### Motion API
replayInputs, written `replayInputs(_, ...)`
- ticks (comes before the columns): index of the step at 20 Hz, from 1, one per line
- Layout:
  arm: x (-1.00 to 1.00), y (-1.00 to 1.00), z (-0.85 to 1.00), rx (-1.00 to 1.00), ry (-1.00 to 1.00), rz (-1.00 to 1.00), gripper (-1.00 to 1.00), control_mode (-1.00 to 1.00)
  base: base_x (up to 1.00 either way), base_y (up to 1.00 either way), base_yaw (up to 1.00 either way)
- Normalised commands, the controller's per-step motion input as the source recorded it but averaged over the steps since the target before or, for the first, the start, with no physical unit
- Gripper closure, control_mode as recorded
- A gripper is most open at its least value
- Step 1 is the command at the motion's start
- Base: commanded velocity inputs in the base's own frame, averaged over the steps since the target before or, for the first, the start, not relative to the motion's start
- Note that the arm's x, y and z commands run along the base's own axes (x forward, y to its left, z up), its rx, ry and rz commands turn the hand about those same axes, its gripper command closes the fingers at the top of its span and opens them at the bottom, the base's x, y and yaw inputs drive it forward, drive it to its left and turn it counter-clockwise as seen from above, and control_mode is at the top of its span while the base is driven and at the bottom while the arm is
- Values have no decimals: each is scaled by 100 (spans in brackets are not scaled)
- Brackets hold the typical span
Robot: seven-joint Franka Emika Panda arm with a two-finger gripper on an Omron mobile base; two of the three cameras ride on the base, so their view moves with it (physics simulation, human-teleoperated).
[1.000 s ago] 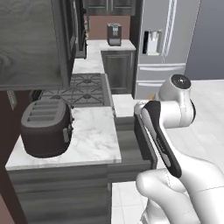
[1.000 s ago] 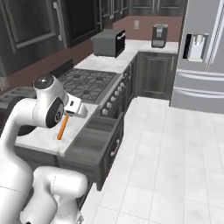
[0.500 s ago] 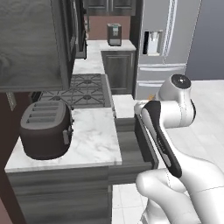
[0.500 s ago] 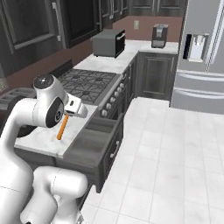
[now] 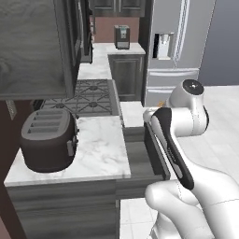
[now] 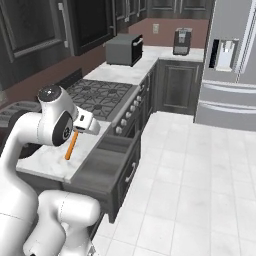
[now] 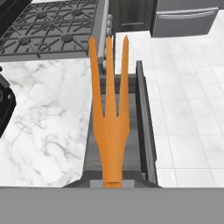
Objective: Organize the utensils by type. Pick up the wooden spoons from the counter and place them in the open cabinet. Then pick up the metallic utensils from the counter and place them in the open drawer.
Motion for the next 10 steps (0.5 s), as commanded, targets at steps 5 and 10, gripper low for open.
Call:
replayInputs(5, 0, 0, 0, 0, 0, 0, 100, 100, 32, 3, 0)
replayInputs(10, 0, 0, 0, 0, 0, 0, 100, 100, 36, 1, 0)
